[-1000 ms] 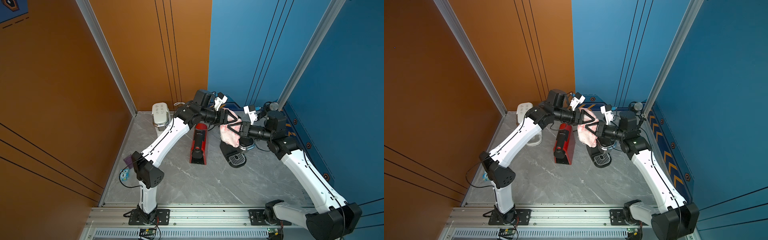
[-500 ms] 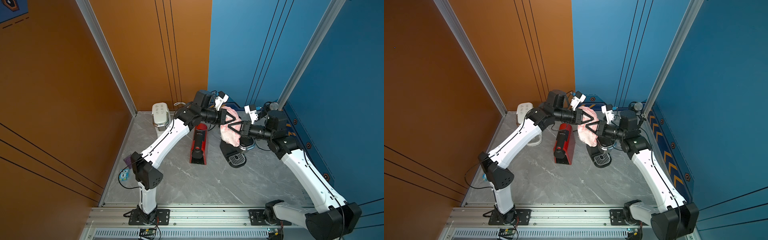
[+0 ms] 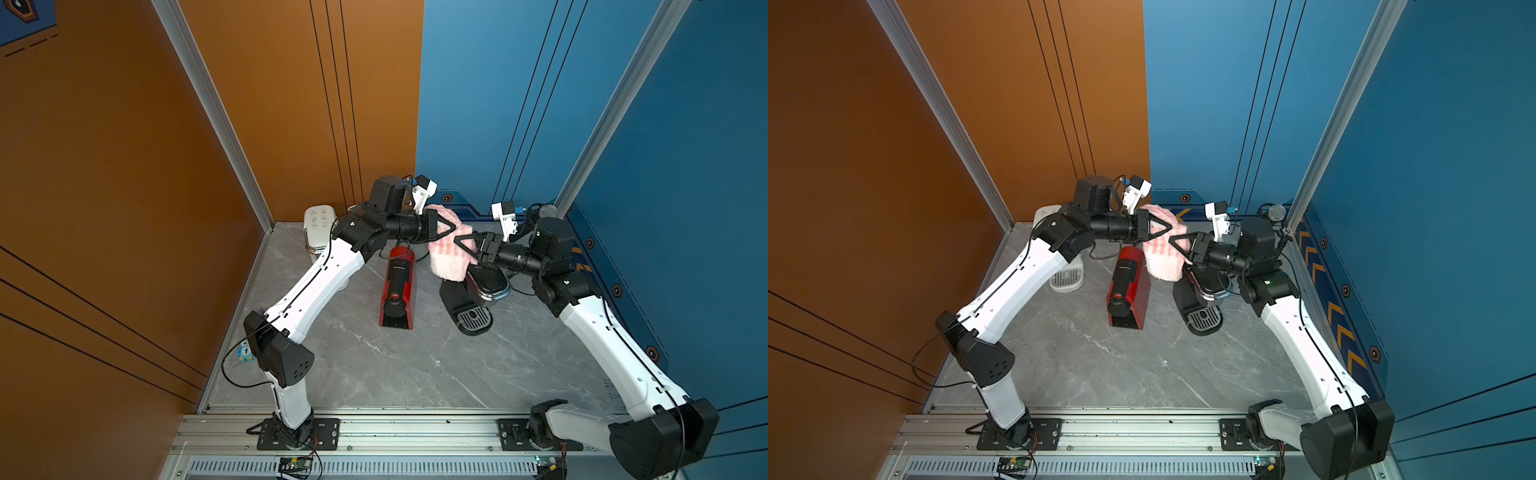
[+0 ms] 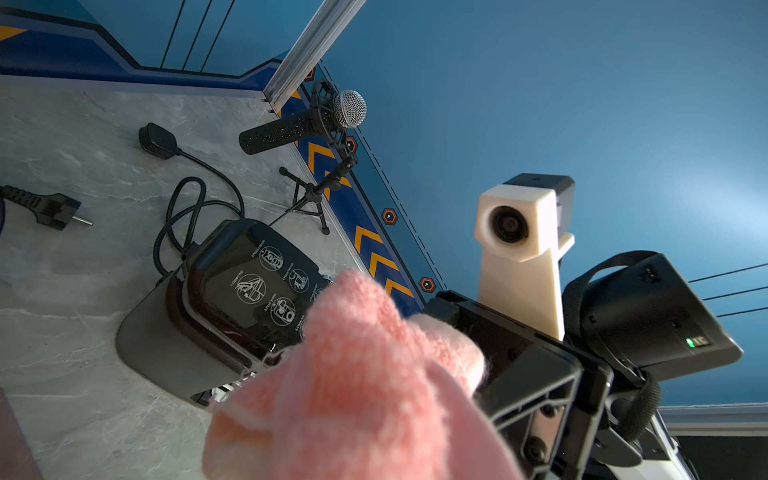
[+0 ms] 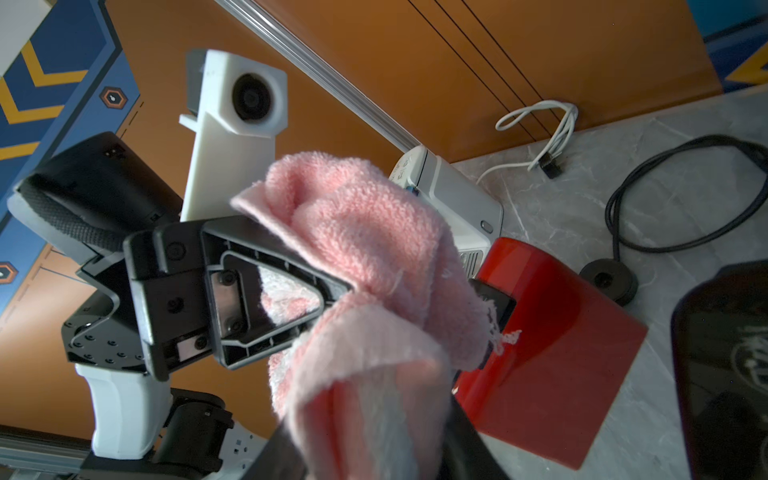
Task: Wipe the surface of a coffee machine
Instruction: Adjust the cleaning item.
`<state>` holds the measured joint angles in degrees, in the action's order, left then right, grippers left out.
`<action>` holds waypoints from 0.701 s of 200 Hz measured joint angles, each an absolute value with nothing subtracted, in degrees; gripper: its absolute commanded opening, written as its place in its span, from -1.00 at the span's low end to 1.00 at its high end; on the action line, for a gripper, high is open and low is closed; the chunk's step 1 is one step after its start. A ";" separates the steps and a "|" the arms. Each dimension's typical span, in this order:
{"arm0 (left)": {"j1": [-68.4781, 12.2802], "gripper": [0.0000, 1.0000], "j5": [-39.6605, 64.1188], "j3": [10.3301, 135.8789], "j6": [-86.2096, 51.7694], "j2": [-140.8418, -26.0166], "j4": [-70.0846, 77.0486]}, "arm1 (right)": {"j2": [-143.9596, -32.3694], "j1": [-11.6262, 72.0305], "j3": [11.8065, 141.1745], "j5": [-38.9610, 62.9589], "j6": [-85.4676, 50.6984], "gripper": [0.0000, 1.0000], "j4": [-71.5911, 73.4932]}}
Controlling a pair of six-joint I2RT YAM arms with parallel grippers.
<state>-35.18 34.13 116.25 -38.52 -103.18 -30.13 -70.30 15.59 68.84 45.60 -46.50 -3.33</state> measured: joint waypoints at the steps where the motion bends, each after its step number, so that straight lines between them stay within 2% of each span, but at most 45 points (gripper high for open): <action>1: -35.18 -1.00 34.13 116.25 -38.61 -103.18 -30.11 | -70.30 15.62 68.84 45.58 -46.48 -0.47 -3.31; 12: -35.20 -1.00 34.17 116.22 -39.40 -103.18 -29.76 | -70.30 16.14 68.79 45.23 -47.00 -0.51 -1.87; 43: -35.16 -0.99 34.28 115.90 -41.54 -103.11 -26.44 | -70.91 16.53 68.71 44.95 -50.48 -0.92 2.98; 48: -35.11 -0.81 34.26 115.83 -41.89 -103.09 -26.06 | -71.07 16.56 68.71 44.86 -51.09 -1.00 3.49; 56: -34.96 -0.37 34.26 115.66 -42.30 -103.07 -25.39 | -71.26 16.58 68.71 44.73 -51.53 -1.00 4.25; 68: -34.92 0.18 34.30 115.13 -42.96 -102.98 -24.05 | -71.42 16.64 68.71 44.51 -52.25 -1.00 5.19; 78: -34.94 0.42 34.54 114.26 -43.18 -102.69 -23.38 | -71.44 16.97 68.71 44.27 -52.53 -1.00 5.50; 102: -34.39 0.60 34.89 111.37 -44.10 -101.06 -23.14 | -71.44 17.28 68.71 43.20 -52.58 -1.00 5.50; 140: -33.39 0.55 37.36 108.68 -44.03 -97.73 -22.87 | -71.44 17.15 68.71 41.25 -52.71 -1.00 5.54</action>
<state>-33.39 37.36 108.68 -44.03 -97.73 -22.87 -71.44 17.15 68.71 41.25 -52.71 5.54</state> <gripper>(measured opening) 0.792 0.093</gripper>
